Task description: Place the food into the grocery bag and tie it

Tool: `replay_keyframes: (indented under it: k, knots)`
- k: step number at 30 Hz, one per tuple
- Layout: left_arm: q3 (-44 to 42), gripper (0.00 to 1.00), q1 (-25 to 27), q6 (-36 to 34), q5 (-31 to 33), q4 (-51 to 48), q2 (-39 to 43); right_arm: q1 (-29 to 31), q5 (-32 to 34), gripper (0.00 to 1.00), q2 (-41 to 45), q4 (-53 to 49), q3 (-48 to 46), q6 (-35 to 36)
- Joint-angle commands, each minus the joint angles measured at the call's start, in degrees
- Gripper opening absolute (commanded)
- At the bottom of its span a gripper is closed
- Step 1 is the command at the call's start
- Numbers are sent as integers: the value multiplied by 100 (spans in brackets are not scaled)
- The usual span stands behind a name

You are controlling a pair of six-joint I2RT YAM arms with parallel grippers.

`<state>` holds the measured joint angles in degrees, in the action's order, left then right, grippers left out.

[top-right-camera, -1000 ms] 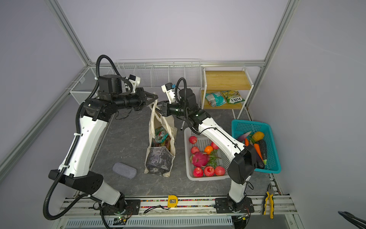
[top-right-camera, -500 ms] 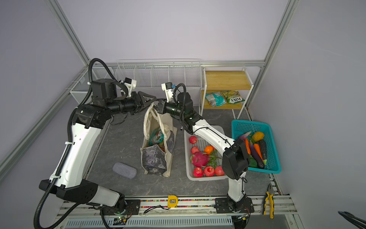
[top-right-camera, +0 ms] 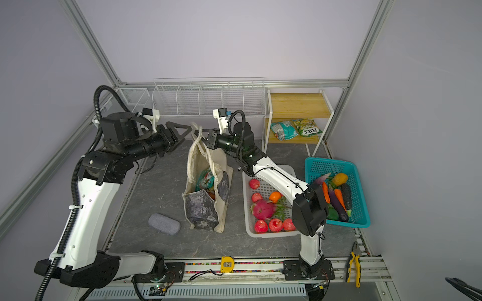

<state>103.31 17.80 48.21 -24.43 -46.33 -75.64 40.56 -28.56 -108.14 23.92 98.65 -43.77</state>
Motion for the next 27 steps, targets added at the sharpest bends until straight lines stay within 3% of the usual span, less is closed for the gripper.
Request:
replay_keyframes:
  k: [1, 11, 24, 27]
  knots:
    - [-357, 62, -195, 731, 25, 815, 8, -5, -60, 7, 46, 491, -82, -53]
    - [-780, 59, -207, 1780, -508, 2206, -351, 12, -350, 7, 290, 272, -376, 117]
    - [-834, 55, -207, 1463, -415, 1513, -471, 14, -403, 7, 525, 56, -546, 350]
    - [-779, 51, -207, 1437, -405, 1337, -513, 19, -440, 7, 574, 17, -616, 382]
